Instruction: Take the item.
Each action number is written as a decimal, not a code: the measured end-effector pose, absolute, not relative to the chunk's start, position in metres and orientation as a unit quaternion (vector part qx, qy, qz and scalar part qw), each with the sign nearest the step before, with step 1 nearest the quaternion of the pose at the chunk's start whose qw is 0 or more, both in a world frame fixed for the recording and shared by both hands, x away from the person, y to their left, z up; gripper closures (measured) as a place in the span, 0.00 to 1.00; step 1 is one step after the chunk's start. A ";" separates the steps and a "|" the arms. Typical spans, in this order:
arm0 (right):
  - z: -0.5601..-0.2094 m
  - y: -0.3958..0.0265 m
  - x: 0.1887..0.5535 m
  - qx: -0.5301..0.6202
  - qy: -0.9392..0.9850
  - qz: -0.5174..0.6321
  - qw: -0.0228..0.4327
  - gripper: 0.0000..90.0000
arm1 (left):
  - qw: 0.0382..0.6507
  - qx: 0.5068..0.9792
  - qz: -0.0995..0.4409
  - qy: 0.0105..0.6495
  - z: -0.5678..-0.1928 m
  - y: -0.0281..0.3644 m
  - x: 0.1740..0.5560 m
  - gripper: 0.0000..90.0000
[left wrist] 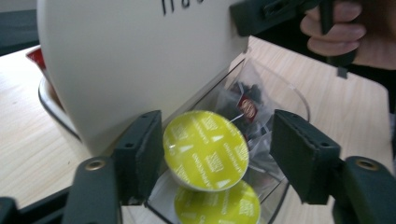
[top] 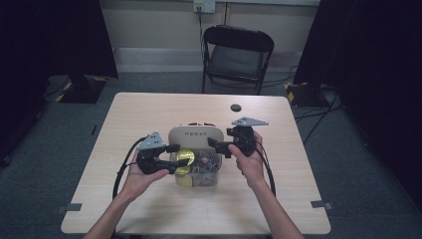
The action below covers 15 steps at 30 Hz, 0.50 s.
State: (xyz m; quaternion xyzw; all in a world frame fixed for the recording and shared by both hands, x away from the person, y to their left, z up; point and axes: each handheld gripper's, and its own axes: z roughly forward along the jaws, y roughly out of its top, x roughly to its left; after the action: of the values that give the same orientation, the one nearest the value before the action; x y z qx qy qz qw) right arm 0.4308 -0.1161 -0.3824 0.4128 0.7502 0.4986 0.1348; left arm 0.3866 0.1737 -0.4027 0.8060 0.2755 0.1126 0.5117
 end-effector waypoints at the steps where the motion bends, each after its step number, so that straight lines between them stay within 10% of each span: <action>1: -0.382 -0.116 0.431 0.413 0.750 0.498 0.136 0.15 | 0.511 0.806 0.115 0.278 -0.405 0.174 0.387 0.37; 15: -0.383 -0.117 0.431 0.411 0.752 0.497 0.136 0.15 | 0.502 0.816 0.109 0.266 -0.415 0.165 0.388 0.38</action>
State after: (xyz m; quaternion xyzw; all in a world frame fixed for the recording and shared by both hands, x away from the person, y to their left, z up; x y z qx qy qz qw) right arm 0.4307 -0.1167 -0.3825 0.4112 0.7520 0.4968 0.1363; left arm 0.3883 0.1652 -0.4147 0.8155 0.2661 0.1089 0.5022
